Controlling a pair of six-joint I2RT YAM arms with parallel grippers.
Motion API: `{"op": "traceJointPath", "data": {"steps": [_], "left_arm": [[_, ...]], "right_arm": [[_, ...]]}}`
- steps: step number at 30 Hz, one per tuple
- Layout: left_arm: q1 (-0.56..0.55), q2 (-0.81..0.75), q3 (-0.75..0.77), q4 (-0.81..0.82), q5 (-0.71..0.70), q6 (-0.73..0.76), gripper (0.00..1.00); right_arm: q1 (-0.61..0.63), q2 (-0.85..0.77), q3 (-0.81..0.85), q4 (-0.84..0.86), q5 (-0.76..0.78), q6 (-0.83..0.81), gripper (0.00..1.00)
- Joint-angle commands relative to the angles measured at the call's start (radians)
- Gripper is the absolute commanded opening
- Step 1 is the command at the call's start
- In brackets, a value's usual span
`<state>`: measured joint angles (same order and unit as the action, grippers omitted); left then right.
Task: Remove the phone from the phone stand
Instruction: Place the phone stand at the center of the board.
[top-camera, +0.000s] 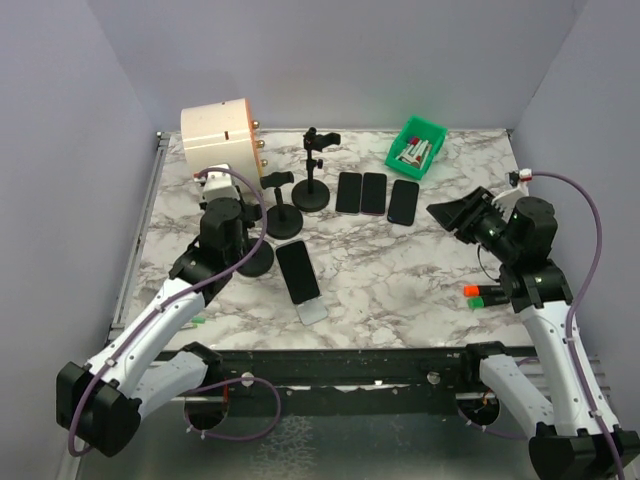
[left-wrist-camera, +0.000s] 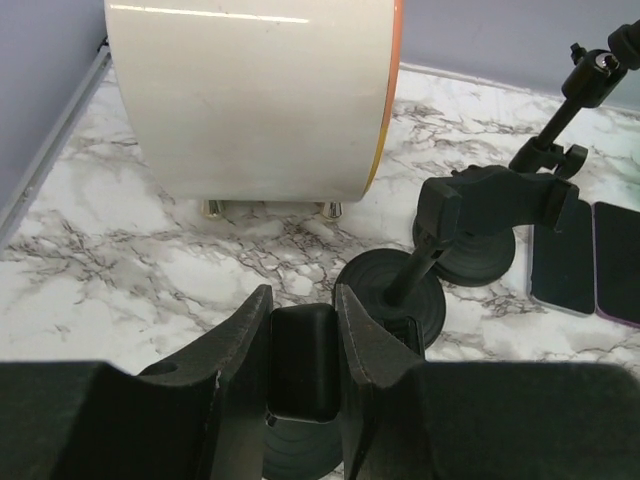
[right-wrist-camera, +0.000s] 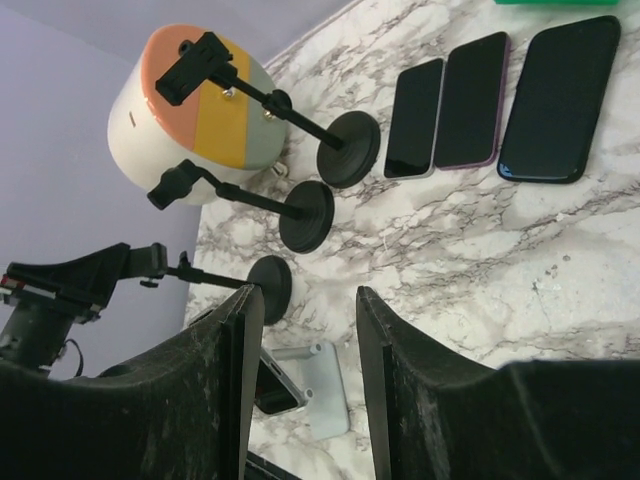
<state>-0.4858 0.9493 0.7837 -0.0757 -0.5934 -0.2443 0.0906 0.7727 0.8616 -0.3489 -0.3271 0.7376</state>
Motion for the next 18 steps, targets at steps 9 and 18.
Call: {"op": "traceJointPath", "data": {"steps": [9,18], "left_arm": [[0.027,-0.035,-0.039,0.14,0.061,-0.071,0.04],[0.027,-0.101,-0.067,0.095,0.108,-0.084,0.47]], "right_arm": [[0.182,0.148,0.085,0.032,-0.133,-0.277,0.6],[0.66,0.389,0.2,0.034,0.268,-0.365,0.77]]}}
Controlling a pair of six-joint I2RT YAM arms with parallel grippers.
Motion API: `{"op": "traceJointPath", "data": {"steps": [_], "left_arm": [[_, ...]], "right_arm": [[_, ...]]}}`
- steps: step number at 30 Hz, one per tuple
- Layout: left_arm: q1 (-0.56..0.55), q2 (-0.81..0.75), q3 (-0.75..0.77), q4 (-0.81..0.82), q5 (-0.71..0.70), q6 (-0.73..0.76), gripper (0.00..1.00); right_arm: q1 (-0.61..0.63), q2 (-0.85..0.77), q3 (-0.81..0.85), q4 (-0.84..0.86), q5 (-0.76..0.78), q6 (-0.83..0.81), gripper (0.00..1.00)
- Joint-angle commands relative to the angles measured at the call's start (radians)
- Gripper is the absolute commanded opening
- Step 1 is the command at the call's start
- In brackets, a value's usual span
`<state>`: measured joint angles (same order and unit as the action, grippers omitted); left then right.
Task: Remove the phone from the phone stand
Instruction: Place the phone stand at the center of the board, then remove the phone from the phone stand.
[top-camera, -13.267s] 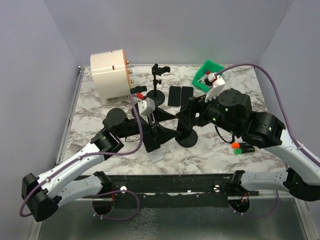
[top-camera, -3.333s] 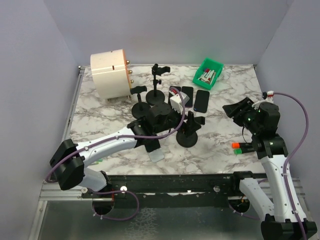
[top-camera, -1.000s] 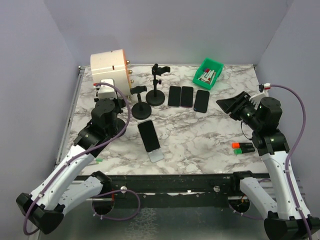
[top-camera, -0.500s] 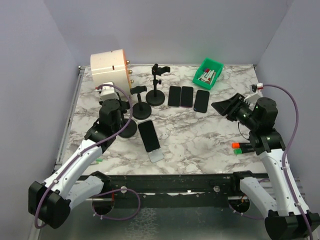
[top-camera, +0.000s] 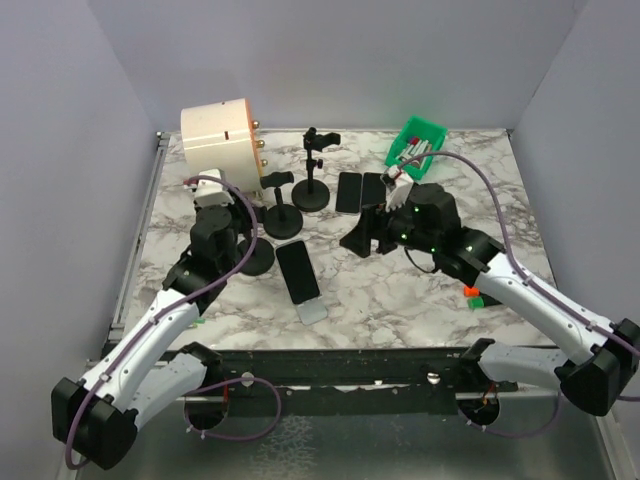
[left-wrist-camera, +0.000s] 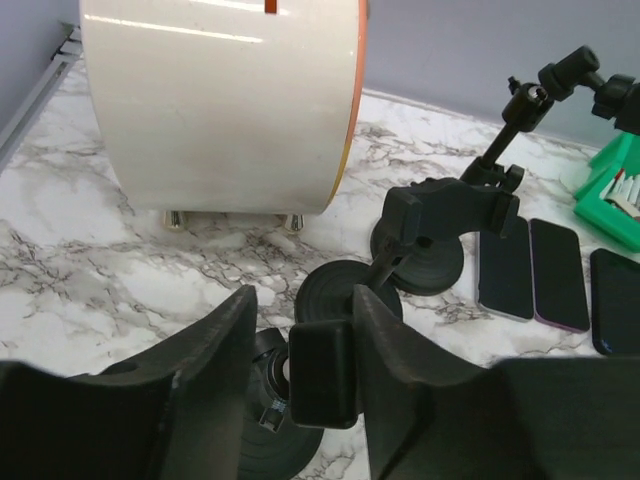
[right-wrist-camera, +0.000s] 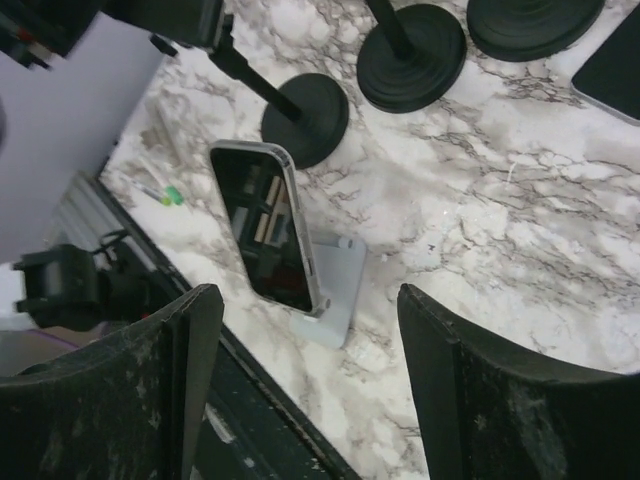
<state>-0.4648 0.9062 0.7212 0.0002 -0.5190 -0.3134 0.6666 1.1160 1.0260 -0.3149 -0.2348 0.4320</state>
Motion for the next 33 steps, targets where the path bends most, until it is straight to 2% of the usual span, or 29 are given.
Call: {"op": "traceJointPath", "data": {"steps": [1,4,7,10,11,14,15,22,26,33], "left_arm": [[0.006,-0.068,-0.006,0.013,0.033,-0.014,0.5],[0.006,-0.102,-0.005,0.001,0.035,-0.004,0.63],[0.006,-0.138,0.008,-0.04,0.046,0.01,0.81],[0.006,-0.19,0.015,-0.081,0.023,0.017,0.97],[0.006,-0.215,0.009,-0.083,0.016,0.017,0.99],[0.006,-0.316,-0.031,-0.063,0.024,0.037,0.99],[0.006,-0.348,-0.053,-0.047,0.026,0.049,0.99],[0.006,-0.554,-0.194,0.046,-0.03,0.102,0.99],[0.005,-0.58,-0.201,0.031,-0.035,0.109,0.99],[-0.004,-0.594,-0.206,0.021,-0.037,0.099,0.99]], "right_arm": [[0.117,0.061,0.045,0.001,0.206,-0.067,0.82],[0.207,0.101,0.068,0.003,0.318,-0.076,0.9],[0.277,0.128,0.064,0.015,0.392,-0.075,0.98],[0.358,0.146,0.047,0.028,0.512,-0.07,0.99],[0.388,0.148,0.037,0.04,0.566,-0.075,0.99],[0.481,0.144,-0.015,0.098,0.773,-0.096,0.99],[0.496,0.145,-0.031,0.116,0.798,-0.1,0.99],[0.515,0.237,0.021,0.12,0.669,-0.095,1.0],[0.533,0.291,0.049,0.135,0.676,-0.093,1.0],[0.536,0.408,0.144,0.068,0.733,-0.018,1.0]]}}
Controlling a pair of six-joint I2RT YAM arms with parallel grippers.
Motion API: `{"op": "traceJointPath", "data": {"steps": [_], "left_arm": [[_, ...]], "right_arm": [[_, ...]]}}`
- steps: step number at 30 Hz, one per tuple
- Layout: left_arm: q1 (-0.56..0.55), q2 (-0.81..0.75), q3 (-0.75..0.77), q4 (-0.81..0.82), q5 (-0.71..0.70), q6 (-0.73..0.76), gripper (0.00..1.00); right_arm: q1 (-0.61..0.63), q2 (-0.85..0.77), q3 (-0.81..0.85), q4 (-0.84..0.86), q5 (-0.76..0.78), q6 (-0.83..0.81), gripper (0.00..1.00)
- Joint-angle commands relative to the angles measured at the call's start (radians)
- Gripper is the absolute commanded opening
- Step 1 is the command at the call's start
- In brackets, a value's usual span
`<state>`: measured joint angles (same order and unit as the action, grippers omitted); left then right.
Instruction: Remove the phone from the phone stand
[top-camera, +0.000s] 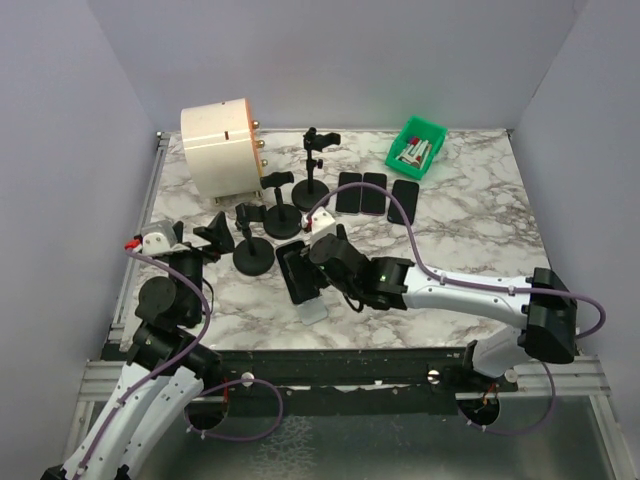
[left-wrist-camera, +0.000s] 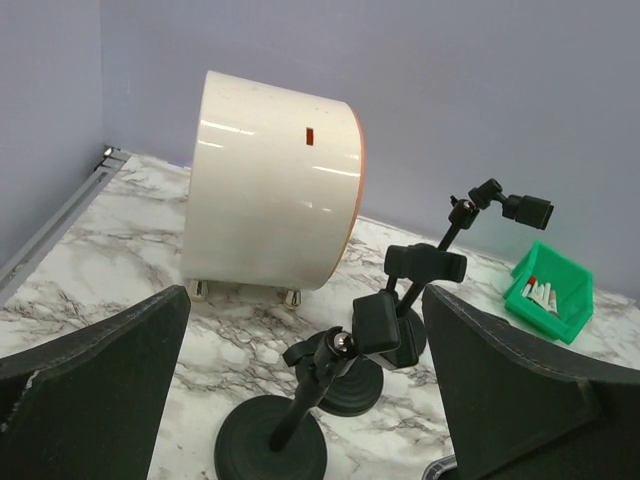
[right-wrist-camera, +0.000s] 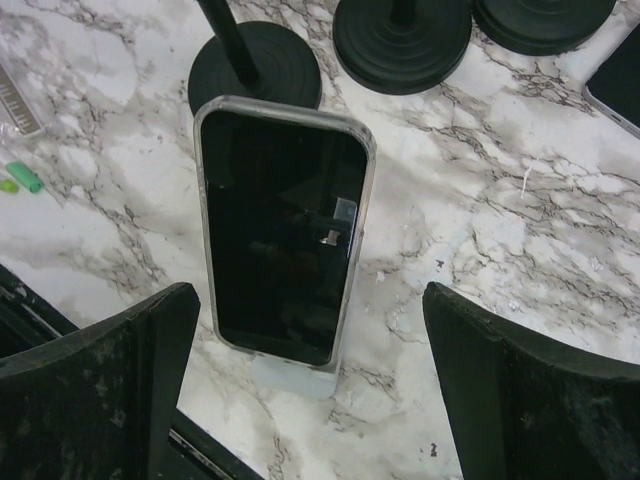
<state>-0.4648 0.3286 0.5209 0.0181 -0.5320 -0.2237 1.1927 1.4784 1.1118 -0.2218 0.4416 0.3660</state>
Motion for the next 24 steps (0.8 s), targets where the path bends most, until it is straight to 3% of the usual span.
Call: {"op": "traceJointPath", "data": {"steps": [1,9,24], "left_arm": [[-0.006,-0.018,-0.004,0.002,-0.028,0.009,0.99],[-0.02,-0.023,-0.004,-0.008,-0.031,0.009,0.99],[-0.026,-0.02,-0.004,-0.01,-0.03,0.007,0.99]], "right_arm": [[0.01,0.056,0.067,-0.025,0.057,0.055,1.0],[0.01,0.163,0.158,-0.081,0.062,0.101,1.0],[0.01,0.216,0.183,-0.099,0.039,0.11,1.0]]}}
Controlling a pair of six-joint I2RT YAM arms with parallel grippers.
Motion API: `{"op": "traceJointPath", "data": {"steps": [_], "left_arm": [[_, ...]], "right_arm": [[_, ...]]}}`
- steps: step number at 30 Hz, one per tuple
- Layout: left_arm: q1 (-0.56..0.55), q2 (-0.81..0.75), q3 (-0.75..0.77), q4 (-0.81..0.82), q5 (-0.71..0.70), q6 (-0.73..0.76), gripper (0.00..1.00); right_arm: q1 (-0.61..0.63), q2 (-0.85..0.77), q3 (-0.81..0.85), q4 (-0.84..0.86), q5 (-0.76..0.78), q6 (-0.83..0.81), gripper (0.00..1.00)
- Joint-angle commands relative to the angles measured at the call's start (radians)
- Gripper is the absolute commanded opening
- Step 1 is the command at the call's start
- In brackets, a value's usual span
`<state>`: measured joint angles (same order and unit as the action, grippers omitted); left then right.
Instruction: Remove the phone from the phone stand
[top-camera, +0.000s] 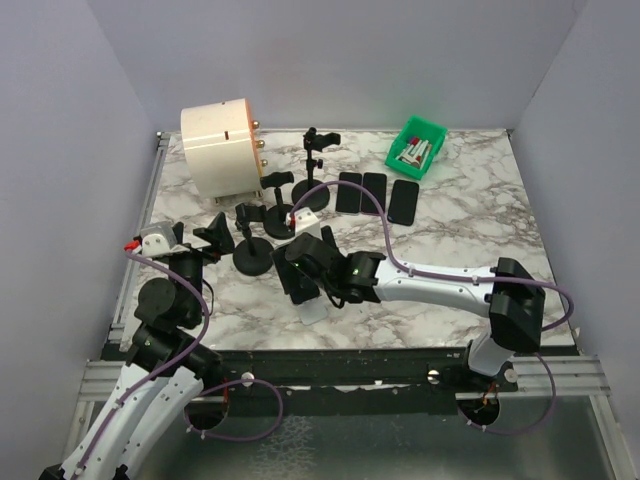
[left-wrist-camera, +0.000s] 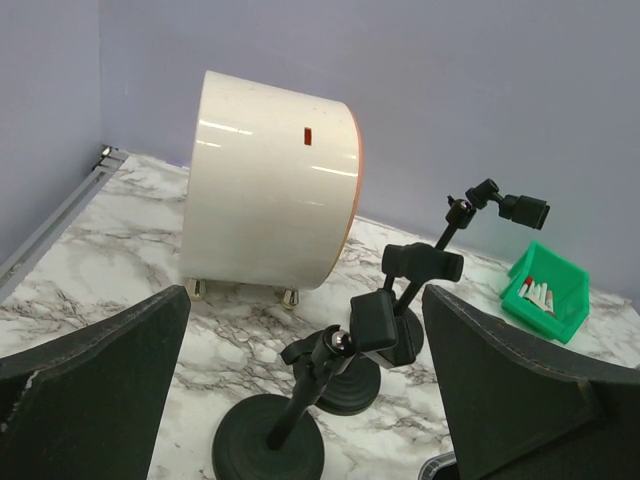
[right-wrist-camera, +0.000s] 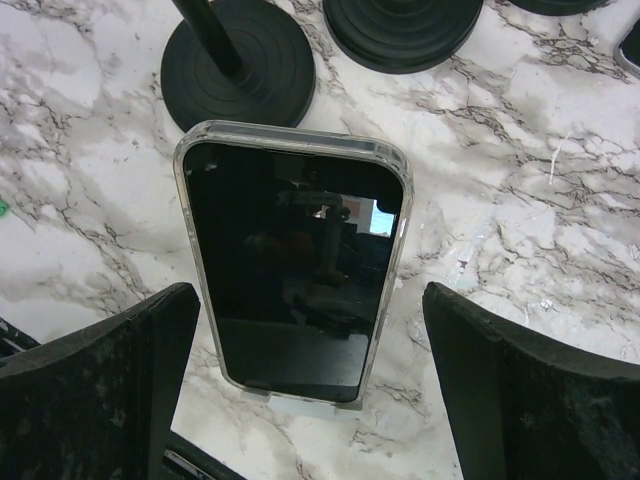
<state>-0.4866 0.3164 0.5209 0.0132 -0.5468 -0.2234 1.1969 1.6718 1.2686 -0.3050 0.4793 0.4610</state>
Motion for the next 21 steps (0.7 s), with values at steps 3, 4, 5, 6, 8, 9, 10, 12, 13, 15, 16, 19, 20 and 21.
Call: {"op": "traceJointPath", "data": {"steps": [3,4,5,6,8,9,10,12,13,15,16,19,20,21], "left_arm": [[-0.004,-0.008,-0.005,-0.005,-0.015,0.006,0.99],[-0.004,-0.008,-0.004,-0.005,-0.016,0.006,0.99],[-0.004,-0.008,-0.004,-0.005,-0.015,0.006,0.99],[-0.004,-0.008,-0.004,-0.005,-0.015,0.006,0.99],[-0.004,-0.008,-0.004,-0.007,-0.015,0.005,0.99],[-0.004,-0.008,-0.004,-0.007,-0.014,0.006,0.99],[-0.004,-0.008,-0.005,-0.008,-0.015,0.006,0.99],[-0.006,-0.009,-0.003,-0.01,-0.015,0.004,0.99],[-0.006,-0.01,-0.003,-0.01,-0.016,0.004,0.99],[-0.007,-0.013,-0.004,-0.007,-0.016,0.003,0.99],[-0.007,-0.013,-0.004,-0.007,-0.014,0.003,0.99],[-0.008,-0.013,-0.005,-0.008,-0.015,0.004,0.99],[-0.01,-0.014,-0.004,-0.009,-0.015,0.005,0.99],[-0.01,-0.014,-0.005,-0.009,-0.017,0.004,0.99]], "right_arm": [[0.005,0.027,0.029,-0.007,-0.015,0.013,1.0],[0.005,0.031,0.031,-0.006,-0.021,0.013,1.0],[0.005,0.036,0.035,-0.009,-0.022,0.014,1.0],[0.006,0.042,0.039,-0.011,-0.022,0.016,1.0],[0.006,0.05,0.042,-0.015,-0.024,0.018,1.0],[0.004,0.057,0.044,-0.017,-0.021,0.02,1.0],[0.004,0.062,0.046,-0.02,-0.019,0.021,1.0],[0.005,0.074,0.052,-0.03,-0.011,0.027,0.99],[0.005,0.082,0.057,-0.038,-0.007,0.03,0.99],[0.004,0.097,0.072,-0.057,0.001,0.034,0.98],[0.005,0.104,0.078,-0.067,0.008,0.039,0.97],[0.005,0.113,0.086,-0.083,0.019,0.048,0.91],[0.004,0.11,0.085,-0.082,0.019,0.049,0.89],[0.005,0.105,0.083,-0.076,0.018,0.051,0.86]]}}
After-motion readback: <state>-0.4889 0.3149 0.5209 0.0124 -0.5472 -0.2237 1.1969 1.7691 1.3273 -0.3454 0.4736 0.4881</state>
